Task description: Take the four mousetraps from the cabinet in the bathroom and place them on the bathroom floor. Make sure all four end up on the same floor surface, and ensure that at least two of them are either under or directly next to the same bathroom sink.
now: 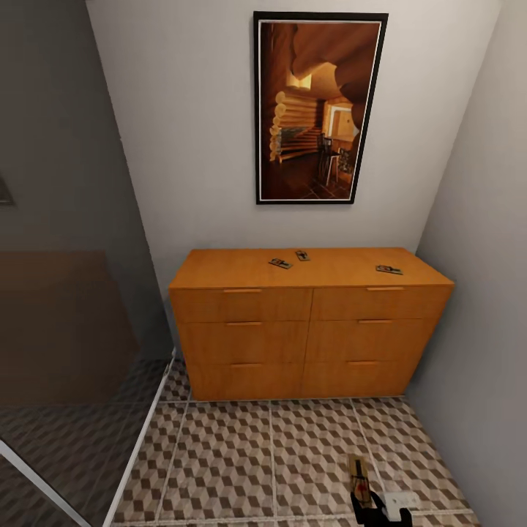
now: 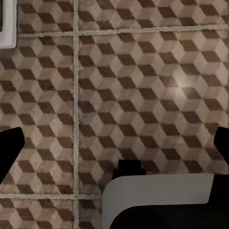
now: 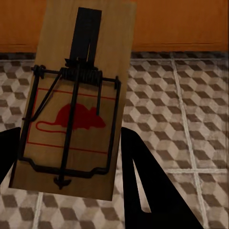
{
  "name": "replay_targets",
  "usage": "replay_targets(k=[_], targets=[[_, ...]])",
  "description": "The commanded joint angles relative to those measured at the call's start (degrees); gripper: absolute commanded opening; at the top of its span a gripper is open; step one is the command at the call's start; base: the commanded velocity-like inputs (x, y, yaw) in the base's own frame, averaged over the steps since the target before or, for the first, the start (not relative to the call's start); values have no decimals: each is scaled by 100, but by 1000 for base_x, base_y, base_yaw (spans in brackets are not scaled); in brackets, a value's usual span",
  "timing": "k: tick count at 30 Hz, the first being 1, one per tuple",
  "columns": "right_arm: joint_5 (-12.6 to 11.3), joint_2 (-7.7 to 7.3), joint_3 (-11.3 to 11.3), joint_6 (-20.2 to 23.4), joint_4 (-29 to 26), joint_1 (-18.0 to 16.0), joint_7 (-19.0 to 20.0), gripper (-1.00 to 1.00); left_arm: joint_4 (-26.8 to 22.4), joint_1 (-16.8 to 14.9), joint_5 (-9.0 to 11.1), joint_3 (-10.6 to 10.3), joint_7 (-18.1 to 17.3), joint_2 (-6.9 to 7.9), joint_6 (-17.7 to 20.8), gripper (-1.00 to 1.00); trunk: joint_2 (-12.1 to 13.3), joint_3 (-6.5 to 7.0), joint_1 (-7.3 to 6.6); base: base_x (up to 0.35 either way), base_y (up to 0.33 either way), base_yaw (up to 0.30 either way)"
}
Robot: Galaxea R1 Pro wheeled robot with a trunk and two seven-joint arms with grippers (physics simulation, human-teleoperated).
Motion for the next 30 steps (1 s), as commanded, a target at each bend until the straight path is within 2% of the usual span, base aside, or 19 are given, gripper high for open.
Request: replay_targets(k=[1,3,6,10,12,15,17,18,20,22,26,30], targets=[[-56,3,-44,-14,5,0,59,-100,-122,3,-4,6,55,-17,68,100,-2,-5,0,0,0,0],[-151,27,-44,-11,5,5,52,-100,-483,3,-5,7,185,-79,391,100,-2,-5,0,0,0,0],[-218,55,-45,-5,10,9,46,-100,-1174,3,-11,2,345,-186,1141,100,-2,-5,0,0,0,0],[-242,67,-45,14,11,11,39,-100,-2085,3,-11,1,407,-235,2045,100,-2,-5,0,0,0,0],[-245,68,-45,19,12,14,38,-100,-2387,1,-9,0,415,-243,2351,100,-2,-5,0,0,0,0],[-249,65,-45,43,12,26,42,-100,-3156,-3,-8,-1,420,-295,3148,100,-2,-5,0,0,0,0],[-250,64,-45,63,12,30,43,-100,-3477,-4,-16,-2,420,-348,3445,100,-2,-5,0,0,0,0],[-250,63,-45,85,12,33,44,-100,-3794,-5,-22,-2,420,-414,3709,100,-2,-5,0,0,0,0],[-250,63,-45,110,12,34,44,-100,-4099,-8,-25,-2,420,-469,3940,100,-2,-5,0,0,0,0],[-251,62,-45,144,12,36,45,-100,-4697,-16,-26,-2,420,-550,4332,100,-2,-5,0,0,0,0],[-251,62,-45,156,12,38,45,-100,-5412,-38,-27,-7,405,-695,4826,100,-2,-5,0,0,0,0],[-251,66,-40,164,12,43,52,-100,-6096,-249,-31,-92,397,-838,5521,100,-2,-5,0,0,0,0]])
